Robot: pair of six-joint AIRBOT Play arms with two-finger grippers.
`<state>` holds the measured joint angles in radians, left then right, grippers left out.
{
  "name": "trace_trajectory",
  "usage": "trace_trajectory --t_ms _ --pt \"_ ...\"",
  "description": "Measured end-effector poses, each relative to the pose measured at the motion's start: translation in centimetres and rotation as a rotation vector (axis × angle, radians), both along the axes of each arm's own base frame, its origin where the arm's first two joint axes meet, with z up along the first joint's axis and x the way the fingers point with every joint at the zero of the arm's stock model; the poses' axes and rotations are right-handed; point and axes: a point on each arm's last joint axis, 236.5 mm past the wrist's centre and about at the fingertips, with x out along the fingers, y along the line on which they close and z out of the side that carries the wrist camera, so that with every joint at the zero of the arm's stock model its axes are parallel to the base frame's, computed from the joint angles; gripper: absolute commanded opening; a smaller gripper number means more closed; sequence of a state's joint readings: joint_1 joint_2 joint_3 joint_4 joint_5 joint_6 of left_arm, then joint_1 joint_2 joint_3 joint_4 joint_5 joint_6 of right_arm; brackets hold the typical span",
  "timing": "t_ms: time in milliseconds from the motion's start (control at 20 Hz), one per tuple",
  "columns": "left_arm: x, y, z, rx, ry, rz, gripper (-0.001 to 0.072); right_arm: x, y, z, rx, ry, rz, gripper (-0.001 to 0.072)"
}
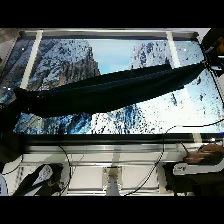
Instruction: Fold the clothes and pants, and hang the long-sleeved shirts on hangers.
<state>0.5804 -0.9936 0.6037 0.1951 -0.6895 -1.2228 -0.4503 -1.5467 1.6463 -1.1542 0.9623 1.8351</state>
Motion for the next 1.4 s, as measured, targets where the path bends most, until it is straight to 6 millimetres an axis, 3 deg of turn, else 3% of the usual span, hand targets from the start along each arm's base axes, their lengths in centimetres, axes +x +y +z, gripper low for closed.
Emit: trace_trajectory --t_ms 250,550,750,1000,1250,1300,1350,1400 --pt "0.8 -0.2 -1.9 -0.014 0.043 0.003 0.0028 0.5 -0.1 -1.2 0.008 0.021 -0.026 0.0018" --pt "1.0 0.7 -2.8 0.001 0.062 0.039 0.0028 1.6 0.7 -2.4 -0.018 0.034 -0.019 0.0019" --pt "1.3 2.2 -2.9 0.014 0.059 0.106 0.0028 4.1 2.1 -3.3 0.001 -0.014 -0.044 0.0019" --pt "2.2 3.4 -3.2 0.044 0.064 0.193 0.0029 7.4 4.0 -5.8 0.053 -0.059 -0.09 0.0018" --pt "5.7 2.8 -4.3 0.078 0.088 0.198 0.0032 10.1 5.7 -7.3 0.094 -0.125 -0.132 0.0019" --pt "6.6 2.9 -4.5 0.089 0.091 0.202 0.0058 10.7 5.8 -7.5 0.114 -0.147 -0.153 0.0019" --pt "7.5 3.1 -4.6 0.099 0.092 0.211 0.0207 11.3 5.9 -7.8 0.142 -0.167 -0.18 0.002" --pt "8.4 3.6 -4.6 0.11 0.09 0.225 0.0254 12.1 5.9 -7.9 0.18 -0.192 -0.213 0.0022"
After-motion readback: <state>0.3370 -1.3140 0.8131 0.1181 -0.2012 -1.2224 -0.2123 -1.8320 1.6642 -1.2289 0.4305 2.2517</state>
